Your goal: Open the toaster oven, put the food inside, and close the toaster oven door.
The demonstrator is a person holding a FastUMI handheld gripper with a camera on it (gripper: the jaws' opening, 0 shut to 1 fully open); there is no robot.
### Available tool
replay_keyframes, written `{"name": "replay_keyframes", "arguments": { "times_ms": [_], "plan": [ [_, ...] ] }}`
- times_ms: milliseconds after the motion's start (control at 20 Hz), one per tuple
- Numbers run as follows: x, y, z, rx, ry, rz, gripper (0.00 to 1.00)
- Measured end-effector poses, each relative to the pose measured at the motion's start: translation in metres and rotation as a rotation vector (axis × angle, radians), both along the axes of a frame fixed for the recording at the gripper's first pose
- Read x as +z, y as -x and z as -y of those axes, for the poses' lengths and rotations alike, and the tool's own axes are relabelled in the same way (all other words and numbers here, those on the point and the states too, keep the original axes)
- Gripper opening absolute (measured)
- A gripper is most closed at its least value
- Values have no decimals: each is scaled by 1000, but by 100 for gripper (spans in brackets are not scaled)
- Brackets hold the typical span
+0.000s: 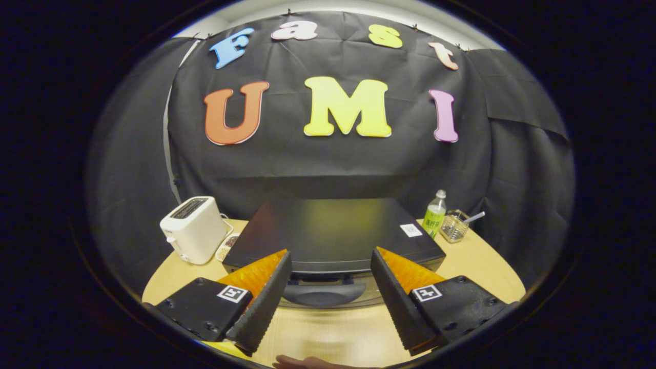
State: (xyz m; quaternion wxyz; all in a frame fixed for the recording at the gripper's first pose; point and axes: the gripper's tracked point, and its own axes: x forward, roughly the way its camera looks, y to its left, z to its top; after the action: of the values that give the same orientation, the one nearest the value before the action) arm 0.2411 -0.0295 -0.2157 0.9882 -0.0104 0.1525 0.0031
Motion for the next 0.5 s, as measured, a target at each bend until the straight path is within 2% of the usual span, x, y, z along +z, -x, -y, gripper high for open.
{"name": "replay_keyframes", "arguments": {
  "times_ms": [200,350,500],
  "plan": [
    [-32,-11,-2,13,-44,-85,100],
    [-35,-18,-1,23,-45,-79,100],
    [-39,-15,1,19,39,-74,100]
  ]
}}
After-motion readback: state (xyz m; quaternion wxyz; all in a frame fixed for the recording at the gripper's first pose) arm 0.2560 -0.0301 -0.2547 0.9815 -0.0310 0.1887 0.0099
